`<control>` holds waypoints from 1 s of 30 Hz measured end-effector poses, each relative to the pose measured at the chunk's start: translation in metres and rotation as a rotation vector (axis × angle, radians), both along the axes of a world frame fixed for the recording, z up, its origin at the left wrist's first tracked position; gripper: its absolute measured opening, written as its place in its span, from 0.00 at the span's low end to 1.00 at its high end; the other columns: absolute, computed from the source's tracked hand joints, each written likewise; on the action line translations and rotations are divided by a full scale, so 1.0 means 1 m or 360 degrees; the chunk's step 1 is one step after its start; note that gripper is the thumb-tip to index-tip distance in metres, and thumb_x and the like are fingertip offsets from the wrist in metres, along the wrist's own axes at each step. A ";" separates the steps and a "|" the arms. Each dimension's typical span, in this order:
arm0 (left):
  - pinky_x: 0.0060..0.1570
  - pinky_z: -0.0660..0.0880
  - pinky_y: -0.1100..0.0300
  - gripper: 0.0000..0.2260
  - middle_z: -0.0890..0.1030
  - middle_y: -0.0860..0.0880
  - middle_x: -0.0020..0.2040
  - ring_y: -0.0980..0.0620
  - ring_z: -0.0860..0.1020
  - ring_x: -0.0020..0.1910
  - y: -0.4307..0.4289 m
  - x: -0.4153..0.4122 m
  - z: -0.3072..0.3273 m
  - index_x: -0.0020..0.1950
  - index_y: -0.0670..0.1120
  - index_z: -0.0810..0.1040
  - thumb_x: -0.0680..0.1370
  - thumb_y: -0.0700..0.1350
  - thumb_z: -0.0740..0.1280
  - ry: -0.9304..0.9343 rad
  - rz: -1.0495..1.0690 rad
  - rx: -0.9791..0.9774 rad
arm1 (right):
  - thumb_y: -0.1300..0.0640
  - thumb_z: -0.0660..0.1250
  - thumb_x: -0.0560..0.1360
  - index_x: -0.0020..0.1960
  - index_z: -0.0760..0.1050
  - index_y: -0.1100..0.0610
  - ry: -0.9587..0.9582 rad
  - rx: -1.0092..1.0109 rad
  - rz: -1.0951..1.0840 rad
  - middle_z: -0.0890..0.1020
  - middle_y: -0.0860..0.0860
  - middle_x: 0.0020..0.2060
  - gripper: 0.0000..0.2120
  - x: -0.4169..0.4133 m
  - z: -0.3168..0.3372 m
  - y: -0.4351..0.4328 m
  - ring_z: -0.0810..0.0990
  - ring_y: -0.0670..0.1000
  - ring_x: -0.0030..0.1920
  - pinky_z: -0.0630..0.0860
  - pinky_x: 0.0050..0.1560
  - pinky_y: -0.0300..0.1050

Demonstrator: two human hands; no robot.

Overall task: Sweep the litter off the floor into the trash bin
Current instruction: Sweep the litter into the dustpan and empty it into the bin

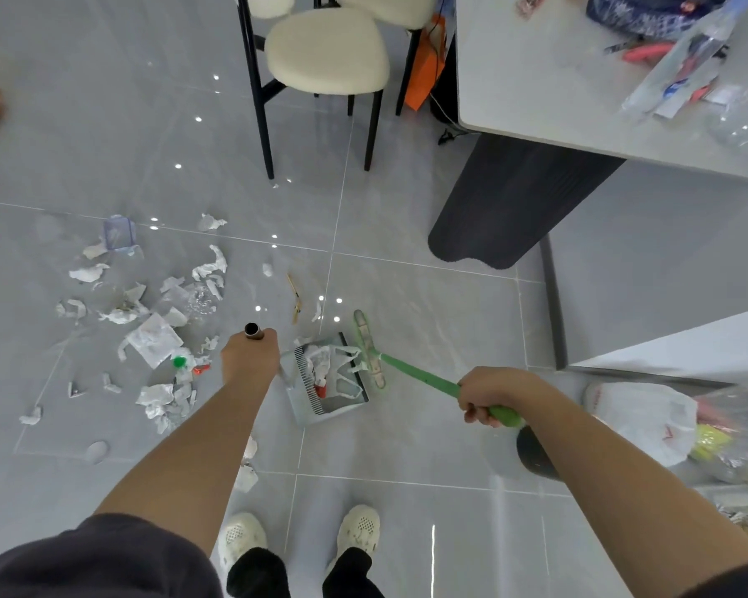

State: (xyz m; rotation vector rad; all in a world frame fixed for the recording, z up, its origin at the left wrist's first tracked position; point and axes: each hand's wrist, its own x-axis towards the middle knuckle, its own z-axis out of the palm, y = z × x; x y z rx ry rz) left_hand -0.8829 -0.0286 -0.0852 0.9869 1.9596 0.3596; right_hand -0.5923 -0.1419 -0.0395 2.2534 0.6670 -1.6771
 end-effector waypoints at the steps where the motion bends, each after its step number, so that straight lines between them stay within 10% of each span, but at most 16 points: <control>1: 0.40 0.73 0.53 0.13 0.76 0.41 0.35 0.35 0.83 0.45 0.006 -0.005 0.001 0.33 0.41 0.69 0.76 0.44 0.60 0.0013 0.0017 0.0015 | 0.67 0.57 0.76 0.61 0.68 0.66 0.0000 0.0005 -0.0023 0.78 0.56 0.36 0.14 0.002 -0.001 0.005 0.67 0.45 0.17 0.66 0.20 0.34; 17: 0.49 0.81 0.38 0.17 0.79 0.35 0.33 0.35 0.81 0.38 0.177 -0.189 0.006 0.36 0.36 0.75 0.65 0.50 0.60 0.0104 -0.0132 0.0115 | 0.63 0.56 0.77 0.53 0.72 0.63 -0.0381 0.0152 0.0317 0.76 0.54 0.34 0.08 -0.132 -0.070 0.151 0.75 0.51 0.32 0.70 0.29 0.40; 30: 0.36 0.72 0.55 0.19 0.77 0.42 0.32 0.45 0.73 0.30 0.233 -0.259 -0.042 0.40 0.35 0.74 0.70 0.52 0.60 0.0242 -0.0275 0.0089 | 0.64 0.55 0.77 0.68 0.68 0.60 -0.0456 0.0289 0.0700 0.71 0.51 0.34 0.20 -0.227 -0.144 0.291 0.70 0.48 0.30 0.67 0.28 0.39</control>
